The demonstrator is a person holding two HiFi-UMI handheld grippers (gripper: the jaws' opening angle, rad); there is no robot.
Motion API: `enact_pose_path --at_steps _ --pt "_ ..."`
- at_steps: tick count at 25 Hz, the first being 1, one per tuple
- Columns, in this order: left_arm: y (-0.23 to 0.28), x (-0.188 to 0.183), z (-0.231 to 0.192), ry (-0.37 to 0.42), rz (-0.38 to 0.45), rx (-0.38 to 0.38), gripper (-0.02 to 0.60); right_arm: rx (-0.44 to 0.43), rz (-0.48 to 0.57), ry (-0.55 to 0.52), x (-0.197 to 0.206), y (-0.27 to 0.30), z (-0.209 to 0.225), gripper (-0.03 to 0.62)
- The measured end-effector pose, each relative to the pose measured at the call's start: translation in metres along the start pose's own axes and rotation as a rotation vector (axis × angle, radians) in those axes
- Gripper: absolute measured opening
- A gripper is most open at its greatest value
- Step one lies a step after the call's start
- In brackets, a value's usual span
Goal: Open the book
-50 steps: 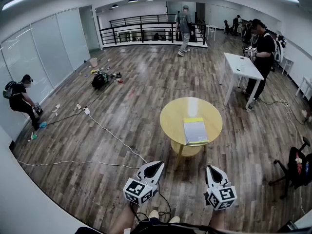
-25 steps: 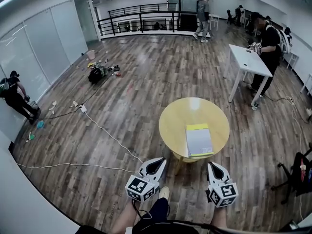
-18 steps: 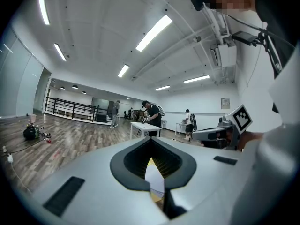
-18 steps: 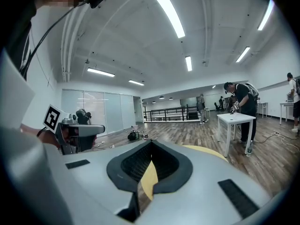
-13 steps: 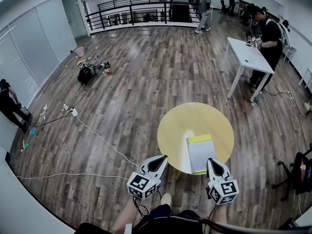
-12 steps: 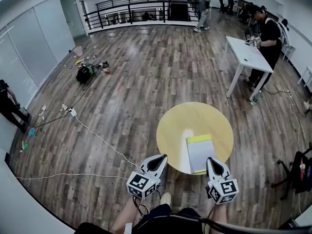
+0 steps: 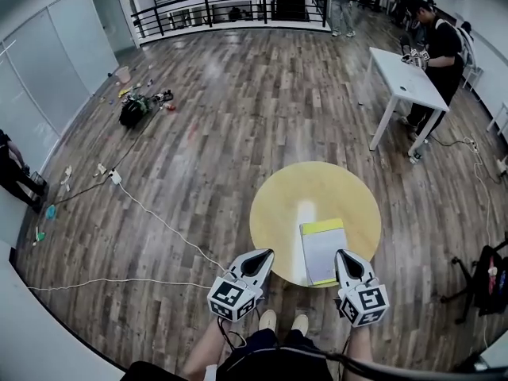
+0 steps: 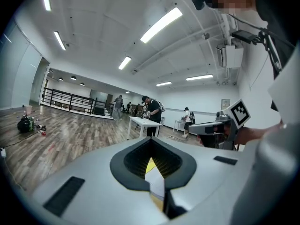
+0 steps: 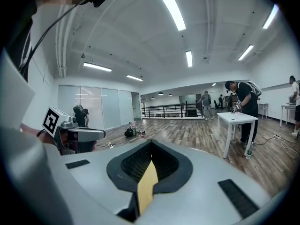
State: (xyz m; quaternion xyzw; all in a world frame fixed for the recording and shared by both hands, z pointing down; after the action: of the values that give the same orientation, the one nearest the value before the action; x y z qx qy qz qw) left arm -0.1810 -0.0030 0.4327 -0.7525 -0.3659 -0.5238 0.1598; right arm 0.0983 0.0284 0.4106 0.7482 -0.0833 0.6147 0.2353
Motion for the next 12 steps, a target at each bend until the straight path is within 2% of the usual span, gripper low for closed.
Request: enact_pose_path --at_steps 6,12 --pt "0.005 0.012 -0.001 -0.025 -0.020 -0.019 -0.005 -0.027 -0.036 0.020 0.018 0.004 0.003 0.003" --pt "0.009 0.039 -0.012 -0.070 -0.073 -0.042 -0.005 -0.063 -0.084 0.053 0.046 0.015 -0.002 0.003"
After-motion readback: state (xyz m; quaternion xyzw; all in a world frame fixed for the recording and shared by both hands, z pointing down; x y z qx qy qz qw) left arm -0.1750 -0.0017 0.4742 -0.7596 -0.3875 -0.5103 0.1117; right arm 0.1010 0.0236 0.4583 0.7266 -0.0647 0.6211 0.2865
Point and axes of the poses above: the fingertips, and each gripper's own axes: y forward along the fingers, z to its right, x out of its underside, the point moved 10 cm from there along -y, backward along the fingers, and after that the axes turned 13 degrees about -y, right-handed, at the moved point
